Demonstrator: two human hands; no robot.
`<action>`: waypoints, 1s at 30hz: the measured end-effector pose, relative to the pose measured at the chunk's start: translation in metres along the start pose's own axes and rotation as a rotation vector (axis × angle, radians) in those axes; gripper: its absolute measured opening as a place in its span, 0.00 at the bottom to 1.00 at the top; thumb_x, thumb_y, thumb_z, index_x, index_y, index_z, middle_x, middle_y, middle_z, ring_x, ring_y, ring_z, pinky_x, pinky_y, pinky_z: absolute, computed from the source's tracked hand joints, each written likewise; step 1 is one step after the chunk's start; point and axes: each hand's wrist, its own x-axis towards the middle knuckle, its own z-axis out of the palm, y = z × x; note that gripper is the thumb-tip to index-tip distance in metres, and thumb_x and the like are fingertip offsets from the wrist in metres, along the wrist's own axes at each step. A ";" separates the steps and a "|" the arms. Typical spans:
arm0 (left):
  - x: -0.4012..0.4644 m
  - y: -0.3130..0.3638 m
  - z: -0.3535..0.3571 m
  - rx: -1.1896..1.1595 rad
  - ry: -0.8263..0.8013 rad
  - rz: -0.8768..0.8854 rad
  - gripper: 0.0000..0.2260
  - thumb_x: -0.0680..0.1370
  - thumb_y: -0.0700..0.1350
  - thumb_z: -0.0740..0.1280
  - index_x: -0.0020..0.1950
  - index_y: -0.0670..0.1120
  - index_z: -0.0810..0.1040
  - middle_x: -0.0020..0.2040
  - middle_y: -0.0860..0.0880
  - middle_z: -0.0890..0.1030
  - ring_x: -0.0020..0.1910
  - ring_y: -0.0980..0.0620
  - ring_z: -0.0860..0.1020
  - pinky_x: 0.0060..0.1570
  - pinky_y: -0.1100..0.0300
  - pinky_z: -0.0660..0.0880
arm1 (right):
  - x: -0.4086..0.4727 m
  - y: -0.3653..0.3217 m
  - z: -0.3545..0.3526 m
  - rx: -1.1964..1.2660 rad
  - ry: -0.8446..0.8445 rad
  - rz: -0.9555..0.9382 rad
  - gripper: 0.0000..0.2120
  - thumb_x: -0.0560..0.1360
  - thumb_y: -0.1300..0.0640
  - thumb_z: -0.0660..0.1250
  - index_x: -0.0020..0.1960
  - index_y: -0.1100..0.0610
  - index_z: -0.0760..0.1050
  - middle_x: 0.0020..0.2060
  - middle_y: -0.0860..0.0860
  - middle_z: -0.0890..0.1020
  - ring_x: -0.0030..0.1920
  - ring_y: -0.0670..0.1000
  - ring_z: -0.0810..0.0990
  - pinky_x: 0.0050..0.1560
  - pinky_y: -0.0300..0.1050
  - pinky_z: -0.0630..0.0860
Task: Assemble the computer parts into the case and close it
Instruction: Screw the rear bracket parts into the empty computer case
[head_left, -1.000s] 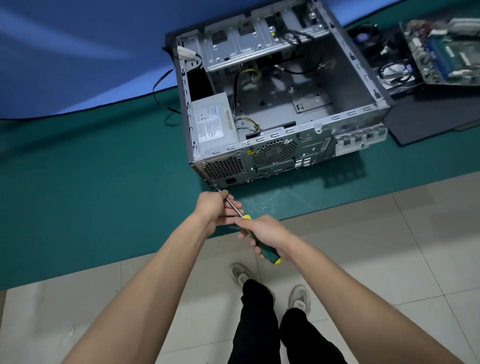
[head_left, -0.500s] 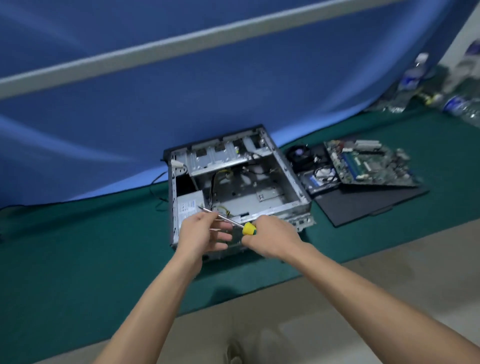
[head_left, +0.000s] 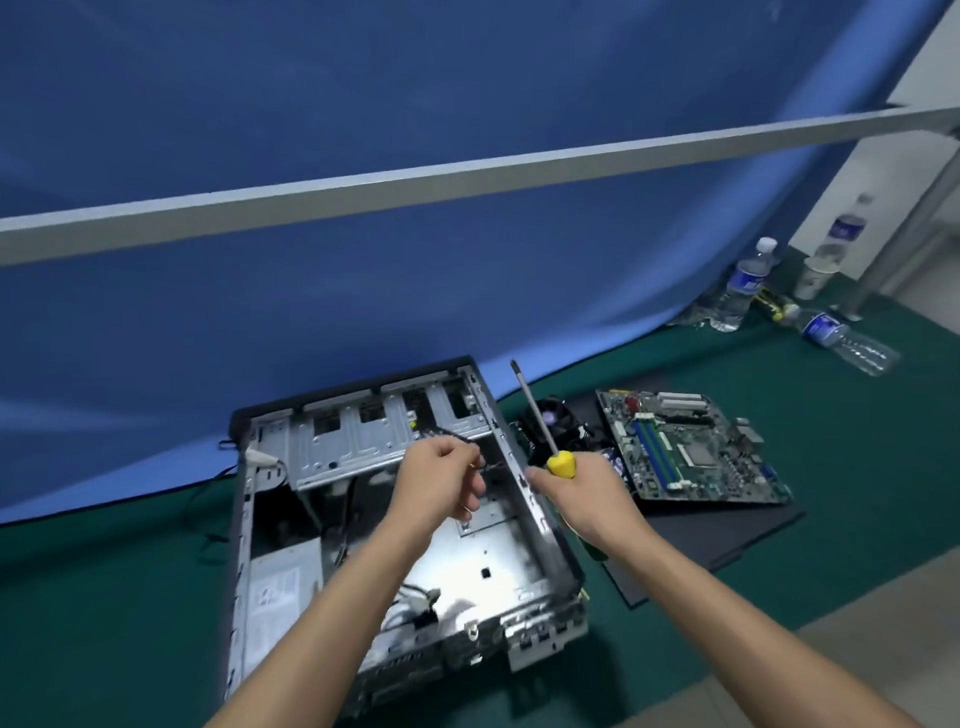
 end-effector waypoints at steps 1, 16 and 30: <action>0.015 0.000 0.006 0.024 -0.018 0.000 0.12 0.80 0.39 0.60 0.37 0.40 0.75 0.25 0.47 0.76 0.20 0.52 0.71 0.22 0.63 0.68 | 0.010 0.003 -0.003 -0.010 0.013 0.023 0.23 0.76 0.52 0.68 0.28 0.54 0.61 0.18 0.45 0.63 0.24 0.48 0.62 0.30 0.41 0.59; 0.128 -0.054 0.059 0.601 -0.049 0.028 0.23 0.78 0.51 0.64 0.31 0.35 0.78 0.25 0.43 0.75 0.25 0.47 0.73 0.38 0.55 0.76 | 0.092 0.077 0.017 0.223 0.087 0.361 0.11 0.75 0.58 0.70 0.35 0.59 0.76 0.18 0.45 0.68 0.22 0.48 0.66 0.28 0.40 0.64; 0.118 -0.073 0.088 1.381 0.173 0.111 0.23 0.83 0.54 0.46 0.45 0.47 0.79 0.39 0.48 0.84 0.39 0.45 0.82 0.32 0.58 0.64 | 0.149 0.118 0.079 -0.039 -0.075 0.514 0.11 0.78 0.55 0.63 0.42 0.60 0.77 0.32 0.56 0.82 0.35 0.56 0.82 0.40 0.46 0.78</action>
